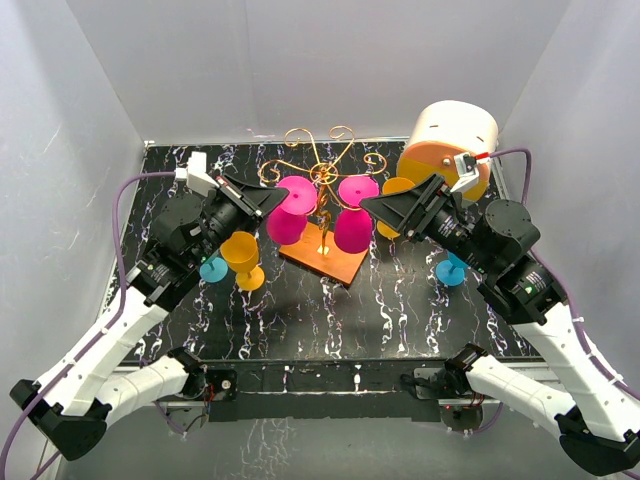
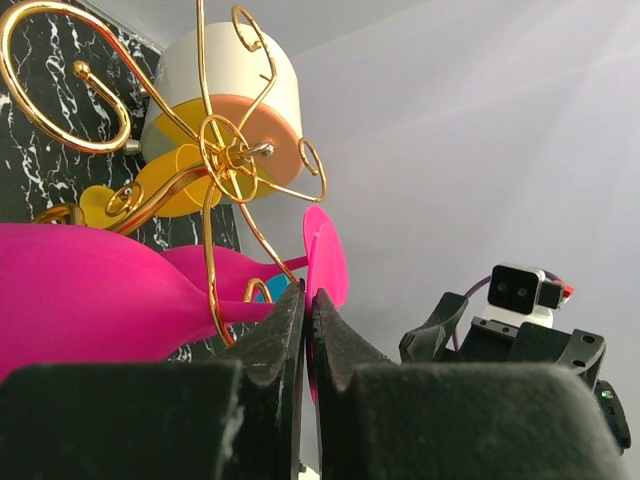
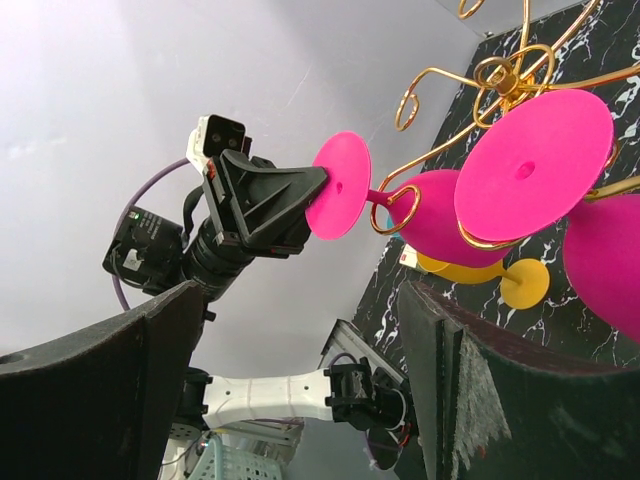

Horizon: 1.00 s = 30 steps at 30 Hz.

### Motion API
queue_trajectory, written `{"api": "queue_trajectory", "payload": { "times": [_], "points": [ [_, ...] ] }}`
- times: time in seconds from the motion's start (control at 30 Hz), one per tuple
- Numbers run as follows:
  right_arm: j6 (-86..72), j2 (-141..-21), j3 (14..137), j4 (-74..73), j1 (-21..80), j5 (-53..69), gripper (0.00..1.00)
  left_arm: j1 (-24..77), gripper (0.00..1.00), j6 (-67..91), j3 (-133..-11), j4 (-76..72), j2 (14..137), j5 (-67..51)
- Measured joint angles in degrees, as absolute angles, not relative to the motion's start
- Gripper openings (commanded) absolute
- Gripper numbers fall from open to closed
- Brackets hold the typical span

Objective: Place the wine glass upside down on the wine glass rack

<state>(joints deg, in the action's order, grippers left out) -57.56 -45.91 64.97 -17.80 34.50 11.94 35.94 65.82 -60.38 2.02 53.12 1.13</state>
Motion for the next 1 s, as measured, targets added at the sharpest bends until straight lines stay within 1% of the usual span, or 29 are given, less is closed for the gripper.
{"api": "queue_trajectory", "payload": {
  "times": [0.23, 0.57, 1.0],
  "points": [
    [-58.5, -46.2, 64.8, -17.5, 34.5, 11.9, 0.76, 35.8, 0.00, 61.4, -63.6, 5.3, 54.8, -1.9],
    [-58.7, -47.5, 64.7, -16.8, 34.5, 11.9, 0.76, 35.8, 0.00, 58.7, -64.8, 4.8, 59.4, -9.8],
    [-58.6, -46.9, 64.1, -16.5, 34.5, 11.2, 0.76, 35.7, 0.00, 57.5, -65.7, 4.3, 60.9, -10.6]
  ]
}}
